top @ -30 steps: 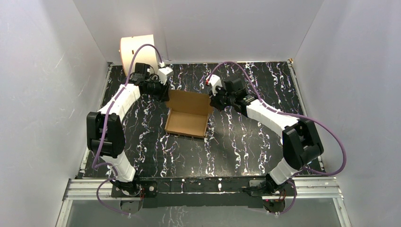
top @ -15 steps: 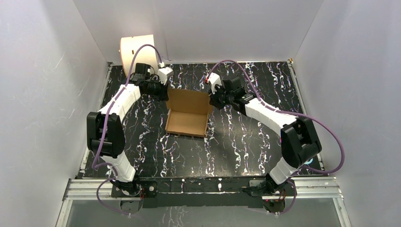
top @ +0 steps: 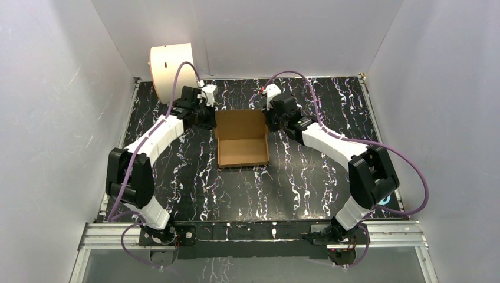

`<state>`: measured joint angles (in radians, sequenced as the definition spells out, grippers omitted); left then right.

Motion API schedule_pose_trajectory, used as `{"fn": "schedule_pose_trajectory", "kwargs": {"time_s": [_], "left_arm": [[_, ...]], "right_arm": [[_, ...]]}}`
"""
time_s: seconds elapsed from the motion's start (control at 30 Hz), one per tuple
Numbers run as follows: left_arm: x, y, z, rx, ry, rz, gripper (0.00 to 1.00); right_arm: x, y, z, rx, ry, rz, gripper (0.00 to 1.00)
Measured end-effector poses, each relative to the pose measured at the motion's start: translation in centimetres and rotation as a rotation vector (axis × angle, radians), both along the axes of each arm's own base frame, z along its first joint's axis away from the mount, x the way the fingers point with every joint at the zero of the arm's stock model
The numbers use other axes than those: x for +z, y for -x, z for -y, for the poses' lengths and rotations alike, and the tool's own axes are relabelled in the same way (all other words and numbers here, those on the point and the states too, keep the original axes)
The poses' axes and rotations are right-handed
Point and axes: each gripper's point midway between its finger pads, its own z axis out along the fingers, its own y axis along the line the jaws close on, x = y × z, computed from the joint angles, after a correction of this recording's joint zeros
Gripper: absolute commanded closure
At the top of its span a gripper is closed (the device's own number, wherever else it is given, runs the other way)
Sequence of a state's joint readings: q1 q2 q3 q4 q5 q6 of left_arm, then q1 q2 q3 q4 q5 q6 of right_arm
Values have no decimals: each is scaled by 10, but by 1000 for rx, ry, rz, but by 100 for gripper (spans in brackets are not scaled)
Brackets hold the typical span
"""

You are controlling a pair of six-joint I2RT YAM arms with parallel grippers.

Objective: Fold the paper box

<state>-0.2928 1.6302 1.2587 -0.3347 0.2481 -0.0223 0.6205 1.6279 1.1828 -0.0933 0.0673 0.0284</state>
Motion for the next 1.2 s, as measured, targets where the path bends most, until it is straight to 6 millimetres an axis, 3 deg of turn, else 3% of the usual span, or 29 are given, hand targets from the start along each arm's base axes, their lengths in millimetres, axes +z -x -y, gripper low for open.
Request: {"fn": "schedule_pose_trajectory", "kwargs": {"time_s": [0.17,0.5,1.07,1.2], "left_arm": [[-2,-4,11,138,-7,20,94],[-3,-11,14,404,38,86,94],[-8,7,22,533,169,156,93],[-10,15,22,551,199,172,92]], "right_arm": [[3,-8,7,-138,1,26,100],[4,-7,4,-333,-27,98,99],[-10,4,6,-512,-128,159,97],[-13,16,8,-518,-149,171,96]]}}
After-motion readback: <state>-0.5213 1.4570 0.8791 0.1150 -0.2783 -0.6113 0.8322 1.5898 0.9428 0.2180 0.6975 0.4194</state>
